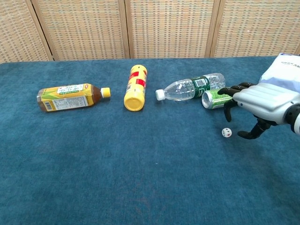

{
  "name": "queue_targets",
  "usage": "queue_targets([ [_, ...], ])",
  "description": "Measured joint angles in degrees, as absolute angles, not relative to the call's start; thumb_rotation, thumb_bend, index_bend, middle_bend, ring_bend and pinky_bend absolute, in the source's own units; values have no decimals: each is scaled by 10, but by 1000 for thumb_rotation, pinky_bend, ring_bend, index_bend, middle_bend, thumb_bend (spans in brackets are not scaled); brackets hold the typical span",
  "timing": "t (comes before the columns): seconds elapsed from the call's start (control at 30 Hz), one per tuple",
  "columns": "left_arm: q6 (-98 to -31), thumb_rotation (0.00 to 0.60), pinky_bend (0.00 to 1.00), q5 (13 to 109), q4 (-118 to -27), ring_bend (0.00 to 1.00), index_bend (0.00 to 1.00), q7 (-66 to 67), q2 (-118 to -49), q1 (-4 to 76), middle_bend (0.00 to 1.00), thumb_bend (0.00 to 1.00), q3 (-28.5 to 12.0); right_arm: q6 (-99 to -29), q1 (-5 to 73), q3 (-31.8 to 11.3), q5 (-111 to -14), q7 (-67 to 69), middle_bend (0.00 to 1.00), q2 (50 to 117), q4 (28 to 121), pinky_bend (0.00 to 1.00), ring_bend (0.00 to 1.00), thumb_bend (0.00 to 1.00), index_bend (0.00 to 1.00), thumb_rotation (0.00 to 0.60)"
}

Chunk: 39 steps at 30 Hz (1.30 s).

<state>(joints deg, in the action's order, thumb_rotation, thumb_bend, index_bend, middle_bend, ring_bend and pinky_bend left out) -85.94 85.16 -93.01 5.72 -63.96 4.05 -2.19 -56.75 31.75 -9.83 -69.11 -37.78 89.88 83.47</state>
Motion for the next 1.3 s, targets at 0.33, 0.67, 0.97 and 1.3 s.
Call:
queue_targets([
  [0.33, -856, 600, 0, 852, -931, 0, 0, 59, -640, 42, 0, 127, -21, -564, 337, -94, -672, -392, 56, 914, 825, 0, 0, 363, 417, 600],
  [0.67, -852, 600, 0, 849, -930, 0, 0, 60, -641, 44, 0, 128, -21, -557, 350, -92, -648, -396, 56, 926, 808, 0, 0, 363, 417, 600],
  [0.97, -853, 600, 0, 849, -929, 0, 0, 58, -640, 43, 0, 128, -22, -552, 361, -87, -636, -394, 57, 940, 791, 0, 0, 363, 427, 600],
  [1.3, -850, 600, 0, 850, -929, 0, 0, 59, -640, 44, 0, 127, -21, -551, 370, -82, -627, -393, 66, 949, 778, 0, 0, 369, 446, 600],
])
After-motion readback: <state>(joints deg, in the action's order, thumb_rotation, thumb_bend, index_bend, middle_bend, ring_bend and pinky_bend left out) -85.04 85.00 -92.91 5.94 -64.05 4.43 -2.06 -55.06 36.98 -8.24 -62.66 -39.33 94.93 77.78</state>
